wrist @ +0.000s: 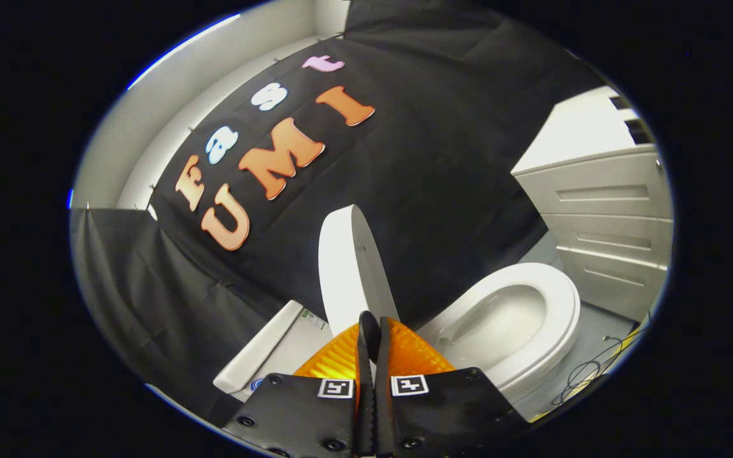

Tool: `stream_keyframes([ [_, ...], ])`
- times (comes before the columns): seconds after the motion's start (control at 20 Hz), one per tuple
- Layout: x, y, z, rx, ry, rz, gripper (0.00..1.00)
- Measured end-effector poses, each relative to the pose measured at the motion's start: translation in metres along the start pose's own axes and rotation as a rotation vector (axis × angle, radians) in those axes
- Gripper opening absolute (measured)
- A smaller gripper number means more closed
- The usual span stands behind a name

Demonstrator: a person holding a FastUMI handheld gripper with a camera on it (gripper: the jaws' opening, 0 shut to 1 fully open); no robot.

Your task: Open the toilet lid.

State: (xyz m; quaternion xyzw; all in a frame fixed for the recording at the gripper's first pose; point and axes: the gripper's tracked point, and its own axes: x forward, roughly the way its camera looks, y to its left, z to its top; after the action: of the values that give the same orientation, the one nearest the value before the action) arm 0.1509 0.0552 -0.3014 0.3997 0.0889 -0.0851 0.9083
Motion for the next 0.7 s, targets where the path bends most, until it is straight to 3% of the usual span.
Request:
stream_keyframes([
  [0.7, 0.009, 0.105, -0.049, -0.132, 0.0, 0.045, 0.08],
])
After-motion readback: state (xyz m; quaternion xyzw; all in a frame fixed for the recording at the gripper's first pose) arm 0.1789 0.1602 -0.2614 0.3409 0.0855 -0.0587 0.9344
